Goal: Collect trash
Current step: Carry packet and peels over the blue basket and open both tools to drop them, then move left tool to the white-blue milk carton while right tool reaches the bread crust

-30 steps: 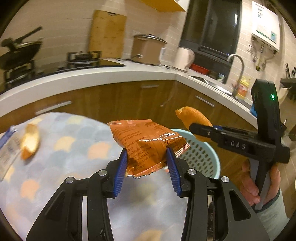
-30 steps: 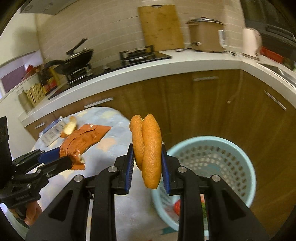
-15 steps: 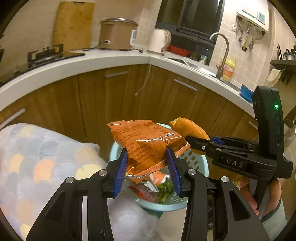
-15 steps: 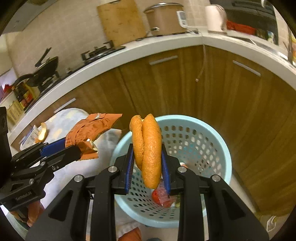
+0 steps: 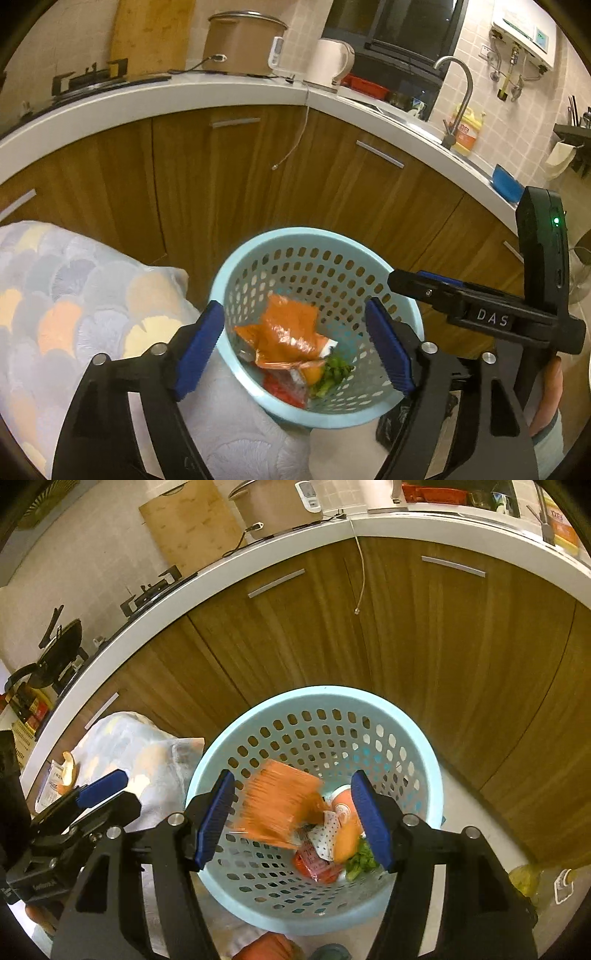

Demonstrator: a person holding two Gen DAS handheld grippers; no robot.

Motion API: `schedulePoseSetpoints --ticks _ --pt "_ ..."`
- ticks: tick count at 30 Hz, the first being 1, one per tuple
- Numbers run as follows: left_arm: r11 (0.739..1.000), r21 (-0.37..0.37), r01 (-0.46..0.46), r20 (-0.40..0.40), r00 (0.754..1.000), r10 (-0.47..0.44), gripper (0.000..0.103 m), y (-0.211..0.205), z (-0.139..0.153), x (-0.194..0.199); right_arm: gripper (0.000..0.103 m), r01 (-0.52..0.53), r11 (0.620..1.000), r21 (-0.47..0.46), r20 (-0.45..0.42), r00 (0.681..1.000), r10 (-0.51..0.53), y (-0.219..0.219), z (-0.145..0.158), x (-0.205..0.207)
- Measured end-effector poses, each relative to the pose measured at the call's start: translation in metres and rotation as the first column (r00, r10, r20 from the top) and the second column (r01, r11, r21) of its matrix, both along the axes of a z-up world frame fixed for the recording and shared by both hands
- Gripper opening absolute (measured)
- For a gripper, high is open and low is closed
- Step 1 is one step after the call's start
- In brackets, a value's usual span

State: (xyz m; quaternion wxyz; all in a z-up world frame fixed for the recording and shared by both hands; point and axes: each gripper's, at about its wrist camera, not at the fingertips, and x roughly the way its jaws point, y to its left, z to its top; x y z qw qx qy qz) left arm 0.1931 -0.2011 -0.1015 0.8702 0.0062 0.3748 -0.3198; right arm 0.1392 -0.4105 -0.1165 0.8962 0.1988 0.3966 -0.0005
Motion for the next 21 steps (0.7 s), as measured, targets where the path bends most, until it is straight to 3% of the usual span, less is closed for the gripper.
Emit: schedulePoseSetpoints --ticks 12,21 --pt "0.998 -0.025 -0.055 0.045 0.997 0.056 0.082 0.029 0.017 -0.018 0.062 -0.037 0.998 -0.051 0.038 0.999 0.039 0.023 0.018 -0.001" --pt "0.978 -0.026 -0.209 0.123 0.97 0.21 0.084 0.088 0.037 -0.04 0.062 -0.14 0.987 -0.083 0.09 0.985 0.148 0.077 0.041 0.008"
